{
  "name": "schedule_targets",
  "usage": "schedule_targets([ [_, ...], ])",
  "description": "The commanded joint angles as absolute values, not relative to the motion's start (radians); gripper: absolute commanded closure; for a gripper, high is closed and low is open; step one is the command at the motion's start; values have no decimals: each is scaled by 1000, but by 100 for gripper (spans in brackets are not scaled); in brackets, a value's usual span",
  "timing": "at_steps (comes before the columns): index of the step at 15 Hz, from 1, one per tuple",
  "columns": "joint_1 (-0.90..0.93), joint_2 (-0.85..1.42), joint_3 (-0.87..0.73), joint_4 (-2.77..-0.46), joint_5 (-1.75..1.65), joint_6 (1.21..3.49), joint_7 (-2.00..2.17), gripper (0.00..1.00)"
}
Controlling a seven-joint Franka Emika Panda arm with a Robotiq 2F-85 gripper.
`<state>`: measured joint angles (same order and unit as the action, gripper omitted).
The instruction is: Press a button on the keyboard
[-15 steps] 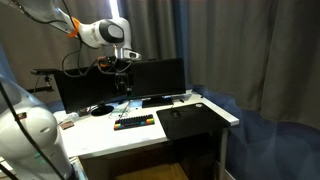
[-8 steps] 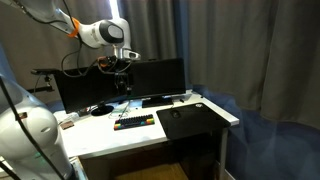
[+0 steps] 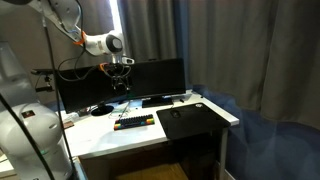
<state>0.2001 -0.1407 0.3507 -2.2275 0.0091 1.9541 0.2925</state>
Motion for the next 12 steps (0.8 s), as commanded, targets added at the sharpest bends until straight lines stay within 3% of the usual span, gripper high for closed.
schedule_targets([
  [1, 261, 71, 369, -2069, -44, 2000, 259, 0],
  [7, 359, 305, 363, -1894, -16, 1986, 141, 0],
  [12, 375, 318, 348, -1902, -7, 2008, 120, 0],
])
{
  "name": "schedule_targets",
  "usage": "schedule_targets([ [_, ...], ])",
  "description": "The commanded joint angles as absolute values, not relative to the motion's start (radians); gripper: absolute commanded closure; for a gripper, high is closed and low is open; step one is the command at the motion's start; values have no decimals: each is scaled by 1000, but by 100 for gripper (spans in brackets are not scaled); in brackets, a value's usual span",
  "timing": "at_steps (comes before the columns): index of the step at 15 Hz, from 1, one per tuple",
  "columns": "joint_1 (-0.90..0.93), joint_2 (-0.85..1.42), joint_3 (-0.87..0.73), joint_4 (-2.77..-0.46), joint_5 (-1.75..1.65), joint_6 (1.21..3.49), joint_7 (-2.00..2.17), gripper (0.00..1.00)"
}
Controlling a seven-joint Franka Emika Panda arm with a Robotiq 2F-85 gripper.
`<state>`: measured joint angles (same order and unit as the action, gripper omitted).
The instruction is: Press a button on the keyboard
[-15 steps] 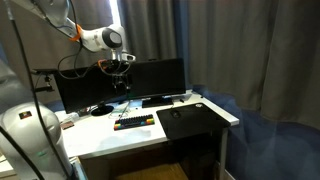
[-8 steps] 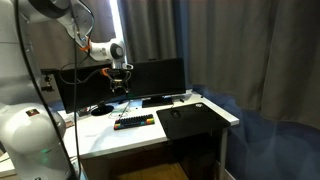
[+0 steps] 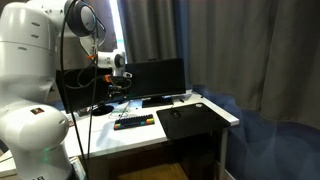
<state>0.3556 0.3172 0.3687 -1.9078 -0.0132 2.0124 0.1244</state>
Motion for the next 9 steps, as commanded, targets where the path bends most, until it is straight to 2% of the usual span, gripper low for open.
schedule_targets([
  [1, 375, 321, 348, -1898, -7, 2008, 117, 0],
  [9, 337, 398, 359, -1863, 90, 1963, -65, 0],
])
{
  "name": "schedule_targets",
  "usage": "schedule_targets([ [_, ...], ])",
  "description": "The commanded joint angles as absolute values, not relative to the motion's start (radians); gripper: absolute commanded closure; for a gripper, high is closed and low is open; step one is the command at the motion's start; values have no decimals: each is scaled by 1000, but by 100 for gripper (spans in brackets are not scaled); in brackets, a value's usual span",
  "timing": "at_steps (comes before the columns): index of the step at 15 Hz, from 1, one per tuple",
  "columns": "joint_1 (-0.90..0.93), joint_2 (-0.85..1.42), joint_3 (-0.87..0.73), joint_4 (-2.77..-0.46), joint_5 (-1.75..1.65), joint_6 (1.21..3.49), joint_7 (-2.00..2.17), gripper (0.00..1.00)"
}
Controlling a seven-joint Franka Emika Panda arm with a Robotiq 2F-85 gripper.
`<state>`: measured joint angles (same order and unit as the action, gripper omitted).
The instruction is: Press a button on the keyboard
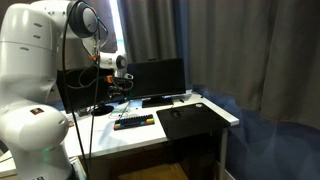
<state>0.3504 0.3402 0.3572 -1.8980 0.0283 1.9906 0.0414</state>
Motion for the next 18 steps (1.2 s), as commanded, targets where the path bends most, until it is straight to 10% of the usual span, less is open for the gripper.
schedule_targets([
  [1, 333, 413, 362, -1862, 101, 1966, -109, 0],
  [2, 331, 429, 366, -1861, 107, 1980, -159, 25],
  [13, 341, 619, 393, -1725, 147, 1935, -353, 97],
  [18, 341, 701, 396, -1647, 156, 1888, -354, 100],
])
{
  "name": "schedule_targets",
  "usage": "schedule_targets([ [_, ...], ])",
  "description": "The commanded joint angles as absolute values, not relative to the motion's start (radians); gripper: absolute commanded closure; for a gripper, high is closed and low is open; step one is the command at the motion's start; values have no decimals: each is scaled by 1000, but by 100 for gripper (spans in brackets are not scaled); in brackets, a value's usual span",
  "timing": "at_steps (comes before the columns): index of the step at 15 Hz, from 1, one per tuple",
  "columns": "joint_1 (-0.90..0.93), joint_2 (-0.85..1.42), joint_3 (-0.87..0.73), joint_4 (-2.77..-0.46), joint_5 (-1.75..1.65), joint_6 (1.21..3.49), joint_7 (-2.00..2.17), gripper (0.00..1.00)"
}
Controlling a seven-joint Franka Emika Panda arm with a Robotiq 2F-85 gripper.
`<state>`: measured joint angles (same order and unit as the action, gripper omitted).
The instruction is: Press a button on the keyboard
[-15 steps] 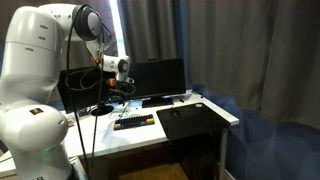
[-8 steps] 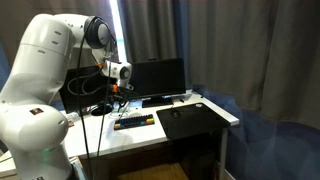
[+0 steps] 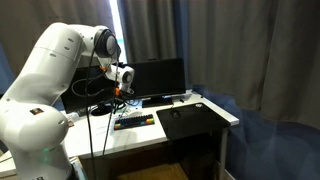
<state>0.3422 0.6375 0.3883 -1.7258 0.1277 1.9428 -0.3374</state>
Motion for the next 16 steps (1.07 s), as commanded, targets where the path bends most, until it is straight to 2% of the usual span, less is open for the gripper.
schedule_targets([
  [1, 341, 719, 396, -1631, 161, 1873, -352, 100],
  [16, 352, 880, 384, -1463, 170, 1727, -323, 100],
])
